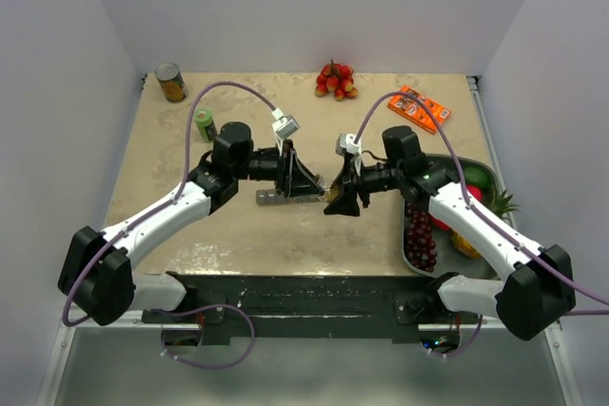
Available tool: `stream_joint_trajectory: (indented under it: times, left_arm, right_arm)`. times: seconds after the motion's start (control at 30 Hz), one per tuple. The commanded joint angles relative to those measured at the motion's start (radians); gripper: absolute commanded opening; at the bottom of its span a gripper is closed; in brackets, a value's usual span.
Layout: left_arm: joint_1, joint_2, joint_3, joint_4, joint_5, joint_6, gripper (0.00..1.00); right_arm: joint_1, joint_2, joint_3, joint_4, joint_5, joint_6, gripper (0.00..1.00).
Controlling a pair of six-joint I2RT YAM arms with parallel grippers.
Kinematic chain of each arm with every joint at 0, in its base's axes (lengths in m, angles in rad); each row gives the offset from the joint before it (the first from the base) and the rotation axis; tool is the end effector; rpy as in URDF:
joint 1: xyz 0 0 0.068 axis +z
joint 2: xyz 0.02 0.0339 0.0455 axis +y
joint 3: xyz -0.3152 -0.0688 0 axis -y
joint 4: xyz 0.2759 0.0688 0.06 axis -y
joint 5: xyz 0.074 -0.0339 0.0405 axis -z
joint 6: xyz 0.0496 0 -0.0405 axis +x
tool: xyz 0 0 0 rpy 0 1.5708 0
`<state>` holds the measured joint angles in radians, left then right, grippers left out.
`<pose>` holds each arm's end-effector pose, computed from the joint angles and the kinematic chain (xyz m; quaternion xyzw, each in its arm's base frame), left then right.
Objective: Sort the pills into containers
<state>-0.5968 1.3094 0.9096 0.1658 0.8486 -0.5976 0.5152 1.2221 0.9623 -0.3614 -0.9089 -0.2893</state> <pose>0.2437 -0.2106 0.3411 0.2548 0.7153 -0.5848 0.2853 0.2238 0.1717 0.3360 -0.4975 0.6568 0.4342 0.3641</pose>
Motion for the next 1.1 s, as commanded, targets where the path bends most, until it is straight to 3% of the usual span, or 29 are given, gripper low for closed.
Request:
stream_joint_trajectory:
  times: [0.0, 0.03, 0.07, 0.37, 0.43, 0.6, 0.77, 1.07]
  left_arm:
    - [-0.069, -0.062, -0.026, 0.097, 0.323, 0.503, 0.18]
    - [-0.072, -0.088, -0.049, 0.097, 0.314, 0.571, 0.33]
    - [-0.074, -0.096, -0.06, 0.115, 0.291, 0.631, 0.38]
    - [-0.072, -0.084, -0.09, 0.32, 0.156, 0.564, 0.74]
    - [-0.07, -0.127, -0.103, 0.325, 0.118, 0.561, 0.98]
    - [-0.06, -0.249, -0.129, 0.305, 0.048, 0.464, 0.99]
    - [-0.005, -0.314, -0.124, 0.206, -0.075, 0.234, 0.99]
    - [0.042, -0.25, -0.092, 0.008, -0.195, -0.178, 0.96]
  right_arm:
    - [0.028, 0.014, -0.109, 0.505, -0.462, 0.442, 0.0]
    - [0.031, 0.019, -0.132, 0.586, -0.493, 0.52, 0.0]
    - [0.029, 0.023, -0.149, 0.619, -0.496, 0.57, 0.0]
    - [0.031, 0.02, -0.129, 0.544, -0.492, 0.503, 0.0]
    - [0.031, 0.011, -0.113, 0.491, -0.469, 0.426, 0.0]
    - [0.029, -0.003, -0.036, 0.204, -0.334, 0.169, 0.0]
    - [0.028, -0.015, 0.062, -0.041, -0.187, -0.098, 0.0]
    - [0.039, -0.047, 0.125, -0.134, 0.094, -0.238, 0.0]
